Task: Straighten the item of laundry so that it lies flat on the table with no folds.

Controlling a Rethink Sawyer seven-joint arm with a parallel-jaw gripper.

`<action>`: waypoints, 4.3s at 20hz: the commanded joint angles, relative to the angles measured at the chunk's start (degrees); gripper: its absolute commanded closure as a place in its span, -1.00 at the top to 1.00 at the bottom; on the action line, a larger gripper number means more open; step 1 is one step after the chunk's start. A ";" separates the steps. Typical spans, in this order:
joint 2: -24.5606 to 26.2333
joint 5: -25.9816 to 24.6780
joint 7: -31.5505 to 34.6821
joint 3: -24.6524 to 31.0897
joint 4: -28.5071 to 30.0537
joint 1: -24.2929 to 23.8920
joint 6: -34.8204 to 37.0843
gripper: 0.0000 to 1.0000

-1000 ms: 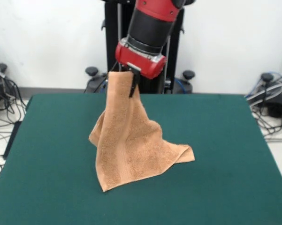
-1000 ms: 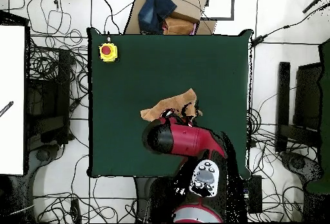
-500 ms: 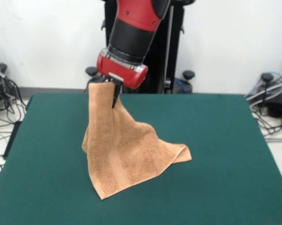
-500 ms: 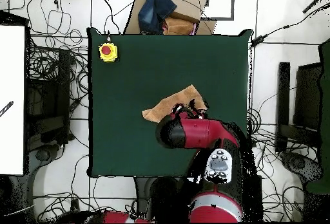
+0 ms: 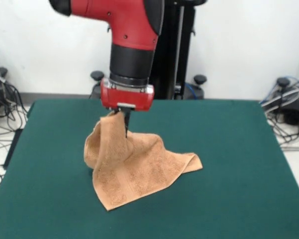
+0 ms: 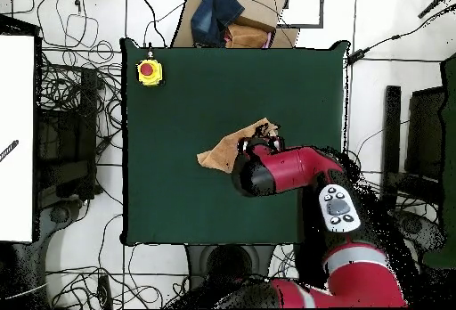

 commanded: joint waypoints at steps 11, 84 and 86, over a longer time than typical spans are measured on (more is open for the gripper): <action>0.58 -2.20 -15.42 15.15 -0.87 -0.96 7.01 -1.00; 11.52 25.45 6.46 -4.33 -0.63 1.28 -11.33 1.00; 11.76 26.12 3.71 -1.26 0.09 -1.33 -8.15 1.00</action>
